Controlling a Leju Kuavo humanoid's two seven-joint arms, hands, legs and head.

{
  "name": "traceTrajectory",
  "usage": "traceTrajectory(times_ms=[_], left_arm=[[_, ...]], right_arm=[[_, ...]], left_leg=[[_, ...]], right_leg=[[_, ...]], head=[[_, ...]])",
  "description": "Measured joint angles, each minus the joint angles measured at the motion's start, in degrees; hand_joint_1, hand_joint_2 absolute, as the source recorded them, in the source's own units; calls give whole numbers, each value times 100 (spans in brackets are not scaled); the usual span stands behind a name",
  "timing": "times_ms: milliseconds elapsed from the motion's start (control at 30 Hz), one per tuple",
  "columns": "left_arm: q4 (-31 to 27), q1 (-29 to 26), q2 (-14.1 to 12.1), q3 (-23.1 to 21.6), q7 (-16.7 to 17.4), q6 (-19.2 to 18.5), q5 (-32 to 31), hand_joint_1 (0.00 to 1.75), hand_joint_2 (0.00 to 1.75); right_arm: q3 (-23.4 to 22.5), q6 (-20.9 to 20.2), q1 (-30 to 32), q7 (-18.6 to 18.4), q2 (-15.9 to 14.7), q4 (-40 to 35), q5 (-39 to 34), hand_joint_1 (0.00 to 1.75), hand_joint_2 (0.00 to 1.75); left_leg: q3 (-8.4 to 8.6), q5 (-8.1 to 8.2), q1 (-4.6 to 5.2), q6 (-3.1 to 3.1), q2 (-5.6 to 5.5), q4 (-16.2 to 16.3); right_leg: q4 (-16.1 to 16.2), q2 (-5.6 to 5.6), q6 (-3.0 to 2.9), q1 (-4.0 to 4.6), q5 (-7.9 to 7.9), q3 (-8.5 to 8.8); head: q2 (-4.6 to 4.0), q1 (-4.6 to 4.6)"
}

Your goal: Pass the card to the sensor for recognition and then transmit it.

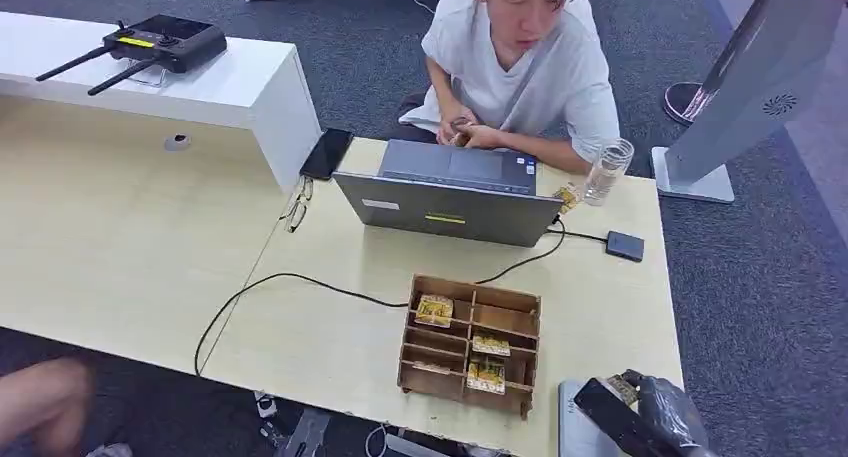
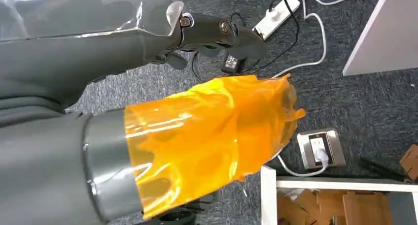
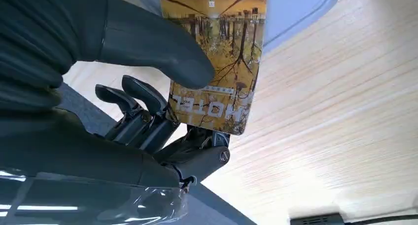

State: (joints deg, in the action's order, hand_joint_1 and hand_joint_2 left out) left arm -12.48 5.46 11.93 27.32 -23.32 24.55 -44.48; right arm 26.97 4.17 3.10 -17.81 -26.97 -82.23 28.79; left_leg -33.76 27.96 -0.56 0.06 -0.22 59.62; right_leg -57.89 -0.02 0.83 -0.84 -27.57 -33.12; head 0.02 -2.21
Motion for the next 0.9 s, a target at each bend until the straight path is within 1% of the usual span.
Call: traceTrajectory(times_ms=[167, 267, 400, 500, 800, 900], left_arm=[[0, -6, 0, -7, -22, 7, 94, 0, 0], [0, -7, 0, -7, -20, 20, 114, 0, 0], [0, -30, -2, -2, -94, 26, 221, 0, 0], [0, -31, -2, -2, -105, 26, 232, 0, 0], [0, -33, -2, -2, -111, 28, 249, 0, 0], [0, -35, -2, -2, -131, 44, 295, 0, 0]], right_arm=[[-24, 55, 4, 83, 33, -18, 28, 175, 175], [-74, 28, 14, 66, 37, -147, 35, 175, 175], [-205, 46, 63, 181, 37, -408, -114, 175, 175], [-280, 17, 62, 175, 37, -553, -144, 175, 175], [-291, 18, 70, 173, 37, -689, -144, 175, 175], [-348, 68, 106, 282, 37, -765, -201, 175, 175]], left_leg=[[0, 0, 0, 0, 1, 0], [0, 0, 0, 0, 1, 0], [-2, 0, 0, 0, 2, 0], [-3, 0, 0, 0, 1, 0], [-5, 0, 0, 0, 0, 0], [-8, 0, 0, 0, 0, 0]], right_leg=[[0, 0, 0, 0, 0, 0], [0, 0, 0, 0, 0, -1], [-1, 1, 0, 0, 0, -3], [-1, 1, 0, 0, 0, -4], [-1, 1, 0, 0, 0, -6], [-1, 0, 0, 0, 0, -8]], head=[[0, 0], [0, 0], [0, -2], [0, 0], [0, -2], [0, -2]])
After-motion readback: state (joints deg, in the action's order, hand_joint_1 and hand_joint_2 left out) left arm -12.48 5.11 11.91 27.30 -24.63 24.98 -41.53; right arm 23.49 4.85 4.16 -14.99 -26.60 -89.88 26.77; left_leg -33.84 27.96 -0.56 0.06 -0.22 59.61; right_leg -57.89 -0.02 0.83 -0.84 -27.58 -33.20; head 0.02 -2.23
